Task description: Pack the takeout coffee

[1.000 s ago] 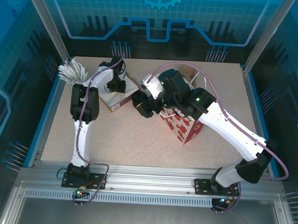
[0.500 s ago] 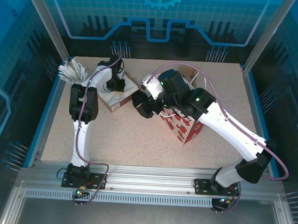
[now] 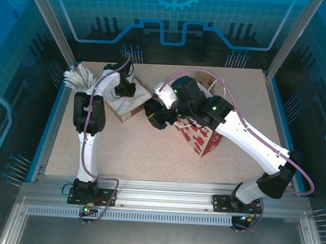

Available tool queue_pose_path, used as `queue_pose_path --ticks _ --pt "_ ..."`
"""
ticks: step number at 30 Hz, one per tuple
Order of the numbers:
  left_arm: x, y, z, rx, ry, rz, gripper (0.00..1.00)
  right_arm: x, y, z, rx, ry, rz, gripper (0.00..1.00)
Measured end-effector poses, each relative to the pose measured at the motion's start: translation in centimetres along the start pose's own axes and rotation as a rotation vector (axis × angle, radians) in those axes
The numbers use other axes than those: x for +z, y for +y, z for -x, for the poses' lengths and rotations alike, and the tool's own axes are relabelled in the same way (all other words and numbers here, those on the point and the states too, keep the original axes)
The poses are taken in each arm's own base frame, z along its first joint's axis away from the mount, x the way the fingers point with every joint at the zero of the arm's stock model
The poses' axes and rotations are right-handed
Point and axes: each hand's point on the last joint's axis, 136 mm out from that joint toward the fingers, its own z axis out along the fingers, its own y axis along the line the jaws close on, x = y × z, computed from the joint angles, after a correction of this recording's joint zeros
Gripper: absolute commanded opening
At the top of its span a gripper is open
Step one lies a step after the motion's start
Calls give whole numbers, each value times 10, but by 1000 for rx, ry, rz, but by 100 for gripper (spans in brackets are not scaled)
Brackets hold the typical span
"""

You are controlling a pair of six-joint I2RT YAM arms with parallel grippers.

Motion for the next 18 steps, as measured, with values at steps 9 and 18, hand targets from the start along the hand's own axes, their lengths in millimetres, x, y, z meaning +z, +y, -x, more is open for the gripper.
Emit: queue_pose_path --ticks 9,18 --pt "-38 -2 5 -57 -81 -57 0 0 0 -2 0 6 -3 90" --pt "-130 -7 11 -221 -327 -246 0 -6 -2 10 12 -26 -12 90"
